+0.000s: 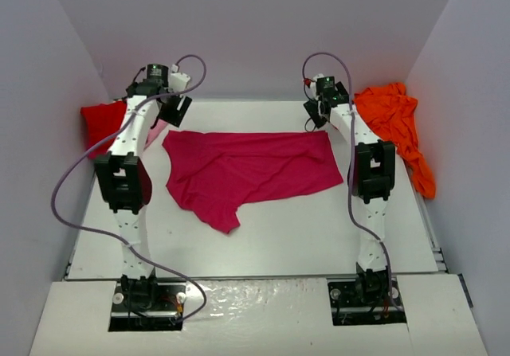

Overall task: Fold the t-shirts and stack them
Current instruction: Fold the flattened tshirt in 1/3 of the way, then grap the side of the flattened tshirt closest away from the robot with both arms

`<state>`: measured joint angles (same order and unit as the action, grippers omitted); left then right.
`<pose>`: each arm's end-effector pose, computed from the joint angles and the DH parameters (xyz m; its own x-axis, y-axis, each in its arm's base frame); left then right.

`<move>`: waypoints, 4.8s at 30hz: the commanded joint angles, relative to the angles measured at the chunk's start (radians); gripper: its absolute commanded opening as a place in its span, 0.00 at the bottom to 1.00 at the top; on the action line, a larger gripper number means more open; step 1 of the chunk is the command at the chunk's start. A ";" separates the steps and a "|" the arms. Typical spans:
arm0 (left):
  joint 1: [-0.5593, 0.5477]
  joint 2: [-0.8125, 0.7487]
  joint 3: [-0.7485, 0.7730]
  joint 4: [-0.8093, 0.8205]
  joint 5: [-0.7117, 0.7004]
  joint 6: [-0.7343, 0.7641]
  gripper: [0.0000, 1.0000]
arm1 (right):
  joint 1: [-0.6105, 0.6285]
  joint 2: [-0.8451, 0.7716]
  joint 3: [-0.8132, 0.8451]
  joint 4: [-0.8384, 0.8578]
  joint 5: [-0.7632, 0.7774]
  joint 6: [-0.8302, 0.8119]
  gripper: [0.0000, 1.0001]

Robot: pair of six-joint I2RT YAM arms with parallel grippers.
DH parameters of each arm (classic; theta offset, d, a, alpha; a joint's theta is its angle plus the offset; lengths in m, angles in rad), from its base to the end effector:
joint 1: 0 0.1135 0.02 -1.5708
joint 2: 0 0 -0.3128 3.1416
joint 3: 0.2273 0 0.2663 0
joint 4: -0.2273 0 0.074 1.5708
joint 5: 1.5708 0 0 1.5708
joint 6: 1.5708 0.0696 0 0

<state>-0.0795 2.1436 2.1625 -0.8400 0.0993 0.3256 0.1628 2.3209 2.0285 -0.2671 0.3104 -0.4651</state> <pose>0.5432 -0.0502 0.3364 -0.6444 0.3707 -0.6688 0.3721 0.9161 0.1492 0.6131 0.0792 0.2506 -0.5135 -0.5171 -0.6848 -0.1445 0.8387 -0.5250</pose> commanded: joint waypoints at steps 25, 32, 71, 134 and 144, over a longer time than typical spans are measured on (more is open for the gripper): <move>-0.672 -0.536 -1.043 0.019 0.140 0.135 0.61 | -0.086 -0.932 -0.765 0.007 -0.086 0.034 0.86; -0.701 -0.468 -1.056 0.014 0.188 0.149 0.39 | -0.086 -0.928 -0.787 0.012 -0.077 0.040 0.88; -0.631 -0.481 -0.982 -0.023 0.226 0.195 0.70 | -0.085 -0.890 -0.848 0.055 -0.105 0.074 0.90; -0.295 -0.411 -0.726 0.191 0.082 0.235 0.86 | -0.009 -0.823 -0.898 0.095 -0.087 0.060 0.94; -0.371 -0.393 -0.748 0.199 0.068 0.234 0.85 | 0.000 -0.824 -0.914 0.097 -0.079 0.055 0.93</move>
<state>-0.4009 1.7586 1.4178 -0.6659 0.1842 0.5612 0.1646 1.5028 1.1175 -0.2123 0.2028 -0.4191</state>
